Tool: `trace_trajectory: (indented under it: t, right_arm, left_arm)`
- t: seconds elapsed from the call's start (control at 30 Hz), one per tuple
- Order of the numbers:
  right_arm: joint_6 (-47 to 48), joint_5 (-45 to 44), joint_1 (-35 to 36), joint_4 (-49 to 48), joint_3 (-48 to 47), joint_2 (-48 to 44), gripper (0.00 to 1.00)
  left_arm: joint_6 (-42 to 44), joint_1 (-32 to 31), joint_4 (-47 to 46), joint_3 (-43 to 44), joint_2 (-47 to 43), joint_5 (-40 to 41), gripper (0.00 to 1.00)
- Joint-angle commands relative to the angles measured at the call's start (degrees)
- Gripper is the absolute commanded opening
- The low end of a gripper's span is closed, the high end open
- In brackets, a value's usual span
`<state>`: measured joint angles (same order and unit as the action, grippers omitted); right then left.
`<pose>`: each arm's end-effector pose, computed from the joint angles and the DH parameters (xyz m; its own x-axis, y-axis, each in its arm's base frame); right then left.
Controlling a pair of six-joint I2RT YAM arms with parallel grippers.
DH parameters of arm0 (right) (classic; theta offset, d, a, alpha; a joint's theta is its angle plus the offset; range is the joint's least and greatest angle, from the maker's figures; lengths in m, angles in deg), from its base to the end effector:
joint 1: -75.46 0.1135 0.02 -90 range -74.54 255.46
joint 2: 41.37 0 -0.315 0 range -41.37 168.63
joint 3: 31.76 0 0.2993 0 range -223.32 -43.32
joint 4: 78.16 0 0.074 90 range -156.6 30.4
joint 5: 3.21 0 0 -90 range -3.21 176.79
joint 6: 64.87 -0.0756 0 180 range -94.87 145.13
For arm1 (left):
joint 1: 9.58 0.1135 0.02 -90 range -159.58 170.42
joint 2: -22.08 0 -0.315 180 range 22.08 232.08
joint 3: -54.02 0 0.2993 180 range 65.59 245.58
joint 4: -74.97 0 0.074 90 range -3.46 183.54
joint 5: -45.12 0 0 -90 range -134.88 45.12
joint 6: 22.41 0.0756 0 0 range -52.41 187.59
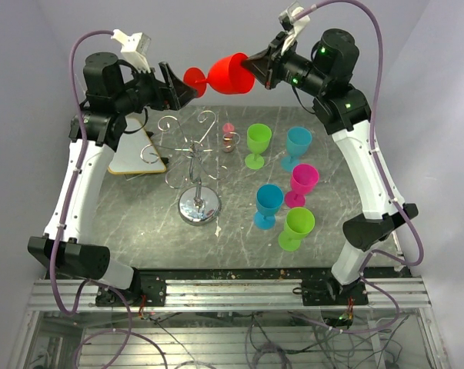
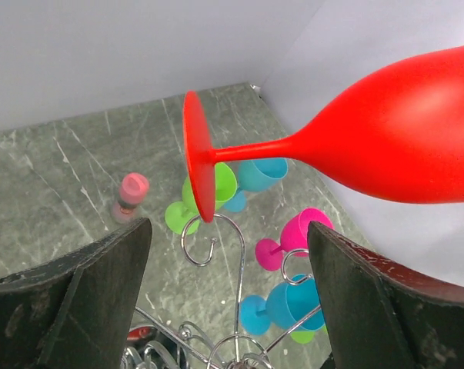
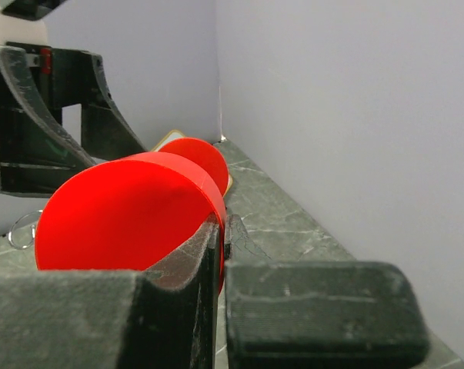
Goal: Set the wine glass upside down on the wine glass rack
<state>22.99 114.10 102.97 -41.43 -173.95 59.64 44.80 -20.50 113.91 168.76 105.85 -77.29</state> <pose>0.3797 0.2369 0.6307 0.0383 0.0574 -0.9976 -0.8181 0.5750 0.0017 0.3644 -0.1116 0.5615 -0.3893 -0.2579 -0.8842 0.5752 0.6817 -0.4521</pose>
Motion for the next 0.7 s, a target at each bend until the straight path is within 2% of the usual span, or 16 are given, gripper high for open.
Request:
trace_trajectory:
  t: [0.0,0.13,0.53,0.67]
  right_arm:
    - [-0.9,2.5,0.2,-0.3,-0.4,-2.6,0.00]
    - [-1.4,3.6,0.1,-0.3,0.7,-4.0,0.00]
    - [-2.2,7.3,-0.2,-1.5,1.9,-5.1,0.00]
    - [-2.0,6.8,-0.1,-1.7,2.4,-5.5,0.00]
  left_arm:
    - [-4.5,1.0,-4.7,-1.8,-1.8,-1.2,0.91]
    - [-5.7,1.5,-6.7,-3.3,-2.4,-3.0,0.84]
    - [-8.8,1.9,-12.6,-7.1,-4.5,-8.1,0.48]
    - [-9.5,1.9,-13.2,-7.8,-4.5,-8.4,0.30]
